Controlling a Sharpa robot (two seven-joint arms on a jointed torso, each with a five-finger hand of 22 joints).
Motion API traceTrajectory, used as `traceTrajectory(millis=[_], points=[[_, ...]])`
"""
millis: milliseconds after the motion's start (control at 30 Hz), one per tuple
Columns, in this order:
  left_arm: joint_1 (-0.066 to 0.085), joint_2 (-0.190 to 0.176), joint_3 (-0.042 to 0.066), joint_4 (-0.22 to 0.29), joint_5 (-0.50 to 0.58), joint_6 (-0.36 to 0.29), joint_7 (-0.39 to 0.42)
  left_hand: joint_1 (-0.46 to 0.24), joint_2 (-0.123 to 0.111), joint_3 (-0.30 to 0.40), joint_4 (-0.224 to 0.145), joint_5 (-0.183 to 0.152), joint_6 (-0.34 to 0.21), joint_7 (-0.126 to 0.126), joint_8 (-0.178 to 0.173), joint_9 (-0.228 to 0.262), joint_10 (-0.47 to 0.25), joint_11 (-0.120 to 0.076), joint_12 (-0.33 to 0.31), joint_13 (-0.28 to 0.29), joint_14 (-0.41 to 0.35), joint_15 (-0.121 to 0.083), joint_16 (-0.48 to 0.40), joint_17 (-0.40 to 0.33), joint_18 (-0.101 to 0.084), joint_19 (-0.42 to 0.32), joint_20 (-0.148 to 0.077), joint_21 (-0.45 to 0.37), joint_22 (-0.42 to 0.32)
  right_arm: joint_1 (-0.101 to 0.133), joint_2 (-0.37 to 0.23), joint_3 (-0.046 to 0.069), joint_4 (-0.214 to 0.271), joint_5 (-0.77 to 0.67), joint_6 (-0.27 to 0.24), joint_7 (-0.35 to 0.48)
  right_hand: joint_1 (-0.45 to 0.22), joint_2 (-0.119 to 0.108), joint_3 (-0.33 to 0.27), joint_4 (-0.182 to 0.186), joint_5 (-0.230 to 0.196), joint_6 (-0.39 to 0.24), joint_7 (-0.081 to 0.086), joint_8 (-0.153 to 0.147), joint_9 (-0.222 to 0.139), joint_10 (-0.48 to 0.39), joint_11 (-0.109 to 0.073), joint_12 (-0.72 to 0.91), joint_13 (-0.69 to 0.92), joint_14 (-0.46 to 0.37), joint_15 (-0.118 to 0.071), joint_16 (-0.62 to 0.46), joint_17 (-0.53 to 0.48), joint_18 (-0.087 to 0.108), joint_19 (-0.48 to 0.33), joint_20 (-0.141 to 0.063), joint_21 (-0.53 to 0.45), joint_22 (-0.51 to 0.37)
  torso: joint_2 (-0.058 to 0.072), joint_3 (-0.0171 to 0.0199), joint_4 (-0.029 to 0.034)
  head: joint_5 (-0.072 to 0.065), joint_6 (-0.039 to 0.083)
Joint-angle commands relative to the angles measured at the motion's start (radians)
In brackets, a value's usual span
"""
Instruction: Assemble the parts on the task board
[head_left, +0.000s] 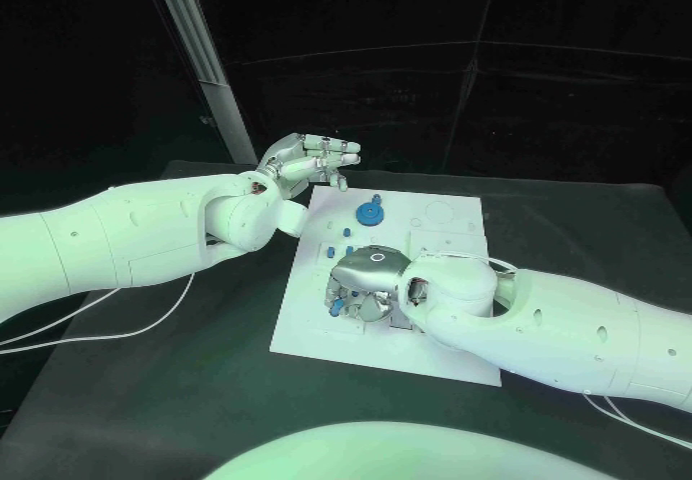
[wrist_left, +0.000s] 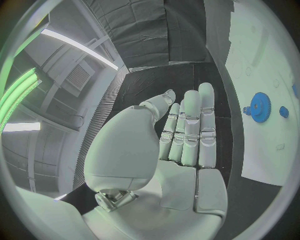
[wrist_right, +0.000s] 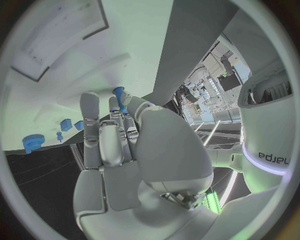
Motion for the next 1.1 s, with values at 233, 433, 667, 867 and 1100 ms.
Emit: traceTrajectory(millis=[233,433,667,867,1100], points=[[0.002,0.001,0.001,0.0,0.003,0.013,0.001,0.009,0.002,0.0,-0.004,0.005,-0.004,0.001,0.0,-0.001,-0.006,0.002,0.005,-0.001,-0.005,0.002,-0.003,-0.001,0.013,0.005,-0.001,-0.007,-0.002,-0.003,0.005,-0.009,0.002,-0.047,-0.006,0.002,-0.068,-0.042,-0.013,0.008,0.018,-0.056,0.024,-0.007,-0.009,-0.075,0.028,-0.055,-0.005,0.028,0.023,-0.014,-0.02,-0.009,-0.032,0.015,-0.026,-0.036,-0.001,-0.0004,-0.0003,0.001,-0.001],[0.002,0.0,0.001,0.0,0.003,0.013,0.0,0.009,0.002,0.0,-0.004,0.005,-0.004,0.001,0.0,-0.001,-0.006,0.002,0.005,-0.001,-0.005,0.002,-0.003,-0.001,0.013,0.005,-0.001,-0.007,-0.002,-0.003,0.0,-0.01,0.004,-0.037,-0.091,0.019,-0.101,-0.073,-0.081,0.009,0.017,-0.153,0.036,-0.006,-0.009,-0.183,0.05,-0.074,-0.002,0.013,0.042,-0.044,-0.07,0.005,-0.082,0.034,-0.086,-0.125,0.0,0.0002,0.0001,0.001,-0.001],[0.002,0.0,0.001,-0.002,0.003,0.015,-0.001,0.01,0.003,0.0,-0.005,0.005,-0.005,0.002,0.0,0.0,-0.007,0.003,0.007,-0.001,-0.006,0.002,-0.002,-0.002,0.013,0.006,-0.001,-0.007,-0.002,-0.003,-0.03,-0.01,0.024,-0.012,-0.202,0.034,-0.1,-0.067,-0.131,0.003,0.019,-0.194,0.043,-0.006,-0.008,-0.229,0.057,-0.062,0.0,0.001,0.048,-0.064,-0.102,0.006,-0.085,0.04,-0.103,-0.136,-0.001,0.001,-0.0015,-0.001,0.003],[0.002,-0.002,0.001,-0.005,0.003,0.018,-0.004,0.011,0.003,0.0,-0.006,0.005,-0.005,0.002,0.0,0.0,-0.007,0.003,0.008,-0.001,-0.006,0.002,-0.002,-0.003,0.013,0.006,-0.001,-0.007,-0.002,-0.003,-0.114,-0.01,0.084,0.066,-0.352,0.054,-0.111,-0.062,-0.18,0.013,0.041,-0.196,0.046,-0.003,-0.006,-0.222,0.057,-0.031,0.003,0.002,0.049,-0.065,-0.109,0.007,-0.08,0.042,-0.109,-0.142,-0.004,0.0001,-0.0042,-0.013,0.012],[0.001,-0.006,-0.004,-0.005,0.003,0.022,-0.006,0.011,0.003,0.0,-0.006,0.005,-0.005,0.002,0.0,0.0,-0.007,0.003,0.008,-0.001,-0.006,0.002,-0.002,-0.003,0.013,0.006,-0.001,-0.007,-0.002,0.008,-0.301,-0.006,0.193,0.306,-0.389,0.025,-0.138,-0.046,-0.228,0.046,0.071,-0.138,0.041,0.016,0.002,-0.099,0.039,0.051,0.018,0.02,0.033,-0.035,-0.065,0.003,-0.043,0.036,-0.084,-0.11,-0.015,0.0003,-0.0198,-0.041,0.026]])
